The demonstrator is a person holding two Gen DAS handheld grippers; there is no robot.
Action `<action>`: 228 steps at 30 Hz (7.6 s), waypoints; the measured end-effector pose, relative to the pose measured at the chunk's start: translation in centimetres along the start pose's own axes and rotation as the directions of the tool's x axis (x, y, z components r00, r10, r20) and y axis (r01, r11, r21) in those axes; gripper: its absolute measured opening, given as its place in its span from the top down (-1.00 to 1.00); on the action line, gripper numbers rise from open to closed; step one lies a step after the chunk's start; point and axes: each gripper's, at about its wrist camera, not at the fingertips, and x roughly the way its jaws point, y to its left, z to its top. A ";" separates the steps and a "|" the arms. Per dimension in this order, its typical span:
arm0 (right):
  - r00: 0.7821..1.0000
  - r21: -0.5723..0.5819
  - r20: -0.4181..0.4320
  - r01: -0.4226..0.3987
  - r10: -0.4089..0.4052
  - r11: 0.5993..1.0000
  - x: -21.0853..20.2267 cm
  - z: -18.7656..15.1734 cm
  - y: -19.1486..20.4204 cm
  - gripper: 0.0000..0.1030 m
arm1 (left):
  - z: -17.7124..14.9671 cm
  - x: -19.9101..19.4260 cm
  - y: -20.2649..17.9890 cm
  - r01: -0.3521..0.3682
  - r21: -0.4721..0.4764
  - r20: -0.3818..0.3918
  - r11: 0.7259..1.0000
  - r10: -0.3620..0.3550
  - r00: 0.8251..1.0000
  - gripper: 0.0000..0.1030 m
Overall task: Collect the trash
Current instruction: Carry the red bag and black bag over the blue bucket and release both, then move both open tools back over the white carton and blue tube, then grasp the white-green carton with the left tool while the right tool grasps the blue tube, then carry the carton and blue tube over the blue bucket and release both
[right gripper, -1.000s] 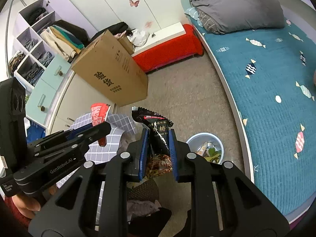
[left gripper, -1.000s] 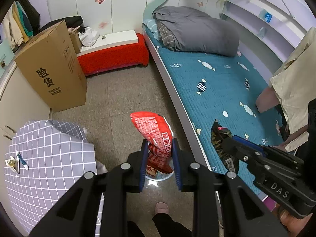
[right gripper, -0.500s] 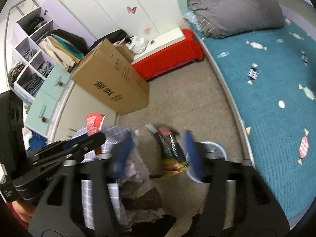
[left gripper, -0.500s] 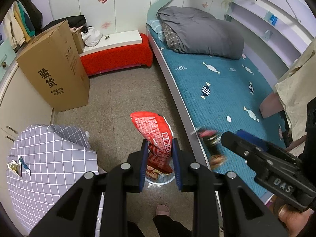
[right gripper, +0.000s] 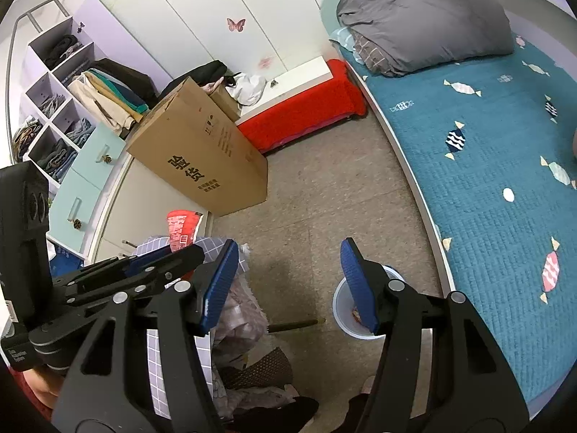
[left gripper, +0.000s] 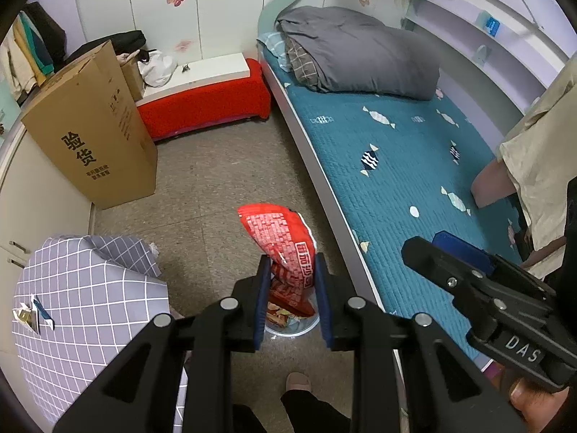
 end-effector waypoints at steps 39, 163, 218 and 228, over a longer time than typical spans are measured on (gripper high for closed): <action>0.997 0.015 0.062 0.039 -0.039 0.999 -3.2 -1.6 0.5 -0.15 | -1.0 -1.7 0.0 0.013 -0.041 0.057 0.999 -0.011 0.998 -0.37; 0.966 -0.227 -0.252 -0.111 0.051 0.968 14.6 -8.1 23.9 0.79 | -9.6 -3.7 26.3 -0.086 -0.293 -0.024 0.952 0.082 0.996 0.30; 0.995 0.007 -0.005 0.099 -0.099 0.995 -0.8 -0.4 0.4 -0.28 | 0.0 1.4 0.1 0.014 -0.006 -0.037 1.000 -0.014 0.999 0.26; 0.993 0.020 0.035 0.114 -0.114 0.993 -2.6 -0.2 -0.6 -0.28 | 0.6 1.5 -1.5 0.040 0.002 -0.012 0.999 -0.040 0.999 0.16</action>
